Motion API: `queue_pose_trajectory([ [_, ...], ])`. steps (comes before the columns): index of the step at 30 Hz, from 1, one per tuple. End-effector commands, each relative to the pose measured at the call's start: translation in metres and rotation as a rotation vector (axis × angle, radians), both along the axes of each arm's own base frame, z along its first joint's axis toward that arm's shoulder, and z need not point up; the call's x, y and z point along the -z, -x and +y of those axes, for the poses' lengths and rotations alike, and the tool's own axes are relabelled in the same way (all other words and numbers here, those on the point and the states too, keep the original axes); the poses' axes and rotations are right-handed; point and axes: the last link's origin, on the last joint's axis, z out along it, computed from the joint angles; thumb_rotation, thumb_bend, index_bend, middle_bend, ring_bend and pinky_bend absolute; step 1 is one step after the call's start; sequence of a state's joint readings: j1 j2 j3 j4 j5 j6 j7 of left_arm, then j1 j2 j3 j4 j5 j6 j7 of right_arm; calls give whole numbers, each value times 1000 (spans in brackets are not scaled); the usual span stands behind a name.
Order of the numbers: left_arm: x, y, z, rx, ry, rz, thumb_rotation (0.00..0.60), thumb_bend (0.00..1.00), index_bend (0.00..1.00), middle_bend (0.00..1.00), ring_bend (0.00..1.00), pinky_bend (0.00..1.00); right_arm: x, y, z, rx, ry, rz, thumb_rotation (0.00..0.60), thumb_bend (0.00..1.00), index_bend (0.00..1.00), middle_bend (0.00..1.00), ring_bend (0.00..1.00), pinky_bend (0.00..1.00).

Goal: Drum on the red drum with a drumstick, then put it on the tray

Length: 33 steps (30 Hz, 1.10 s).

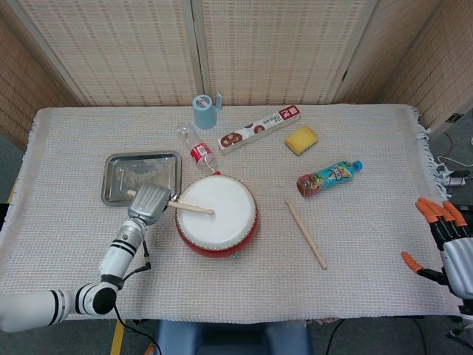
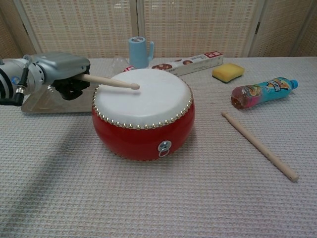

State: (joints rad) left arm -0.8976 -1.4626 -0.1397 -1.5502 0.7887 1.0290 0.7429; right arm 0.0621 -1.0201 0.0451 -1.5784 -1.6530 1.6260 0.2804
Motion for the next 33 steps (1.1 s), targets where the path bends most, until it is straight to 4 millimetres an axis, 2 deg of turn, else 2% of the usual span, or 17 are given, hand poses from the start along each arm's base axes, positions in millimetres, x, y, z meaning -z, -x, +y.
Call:
queue_pose_trajectory([
  [1,4,3,2,21,-29,59,600,809,1000,1000,1000,1000,0,0,0,1,2,0,600,234,0,55,0,0],
  [8,-23,-11,3,-95,2,-254,600,809,1000,1000,1000,1000,-1,-1,1,-3,3,1,600,234,0,55,0,0],
  [15,-25,-8,7,-67,-4,-185,600,809,1000,1000,1000,1000,0,0,1,-3,3,0,600,234,0,55,0,0],
  [19,1,7,4,-3,18,35,600,809,1000,1000,1000,1000,0,1,0,4,-1,1,600,234,0,55,0,0],
  [23,7,10,4,14,-2,86,600,810,1000,1000,1000,1000,0,1,0,3,1,2,600,234,0,55,0,0],
  [26,-3,4,5,-50,7,-62,600,809,1000,1000,1000,1000,-1,0,0,3,3,3,600,234,0,55,0,0],
  [29,-21,1,12,-121,17,-228,600,808,1000,1000,1000,1000,-1,0,1,4,6,3,600,234,0,55,0,0],
  [33,-41,7,25,-186,0,-344,600,804,1000,1000,1000,1000,0,1,1,7,4,3,600,234,0,55,0,0],
])
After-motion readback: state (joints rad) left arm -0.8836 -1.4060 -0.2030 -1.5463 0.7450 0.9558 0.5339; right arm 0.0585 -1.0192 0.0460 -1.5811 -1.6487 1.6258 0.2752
